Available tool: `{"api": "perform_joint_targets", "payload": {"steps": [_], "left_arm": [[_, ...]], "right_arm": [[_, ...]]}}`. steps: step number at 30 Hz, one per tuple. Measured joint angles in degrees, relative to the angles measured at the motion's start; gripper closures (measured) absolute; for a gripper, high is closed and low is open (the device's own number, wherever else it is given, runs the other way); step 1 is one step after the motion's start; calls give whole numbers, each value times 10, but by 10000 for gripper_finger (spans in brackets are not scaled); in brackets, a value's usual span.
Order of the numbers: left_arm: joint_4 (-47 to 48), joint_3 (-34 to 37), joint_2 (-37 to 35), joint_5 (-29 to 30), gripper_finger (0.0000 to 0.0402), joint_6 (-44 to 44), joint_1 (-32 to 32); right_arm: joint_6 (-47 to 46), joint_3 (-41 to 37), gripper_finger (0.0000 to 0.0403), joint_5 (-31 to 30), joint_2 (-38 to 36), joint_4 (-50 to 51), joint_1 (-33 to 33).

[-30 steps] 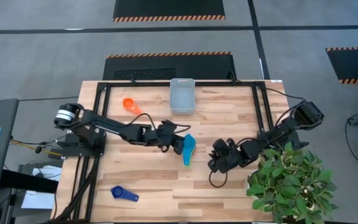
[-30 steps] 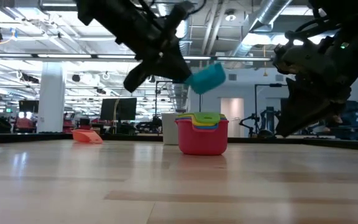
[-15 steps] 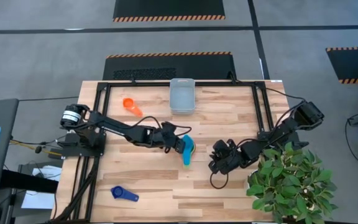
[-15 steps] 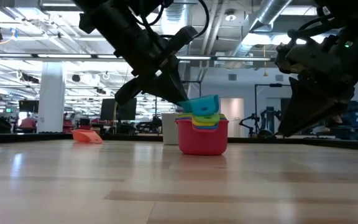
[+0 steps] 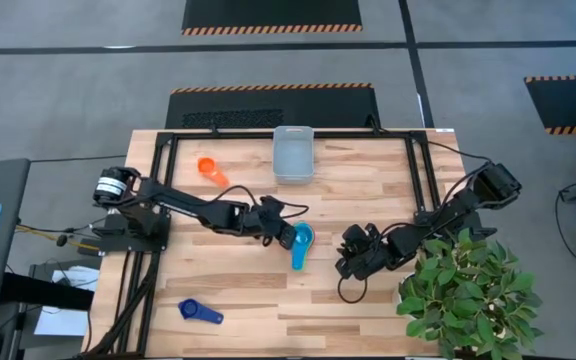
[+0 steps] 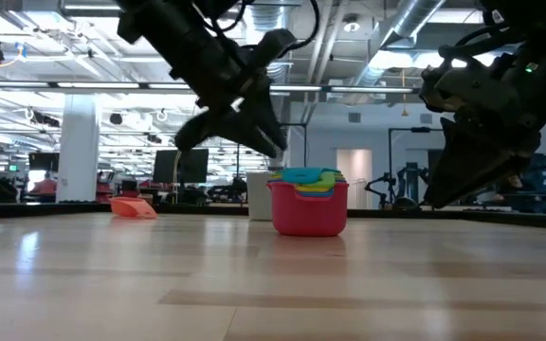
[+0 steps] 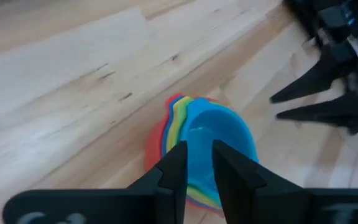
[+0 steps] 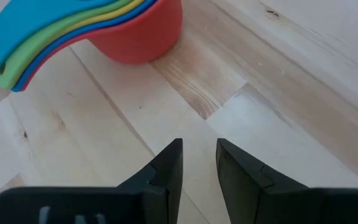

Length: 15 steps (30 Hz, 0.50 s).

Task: Nest measuring cups in basket
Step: Stack the orange measuring cup on top of the blue measuring cup

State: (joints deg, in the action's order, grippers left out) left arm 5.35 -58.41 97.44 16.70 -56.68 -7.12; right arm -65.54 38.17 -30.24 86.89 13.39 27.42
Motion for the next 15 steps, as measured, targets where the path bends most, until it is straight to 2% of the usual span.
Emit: {"api": "perform_joint_targets", "payload": {"steps": [7,11,15], "left_arm": [[115,0,-75,53,336,146,9],[206,5,-115,104,336,160,27],[346,6,-155,181,336,155,78]], "right_arm": [[0,0,280,1,0,4,8],[-5,0,282,2,0,0,8],[-6,0,282,1,0,-10,8]]}}
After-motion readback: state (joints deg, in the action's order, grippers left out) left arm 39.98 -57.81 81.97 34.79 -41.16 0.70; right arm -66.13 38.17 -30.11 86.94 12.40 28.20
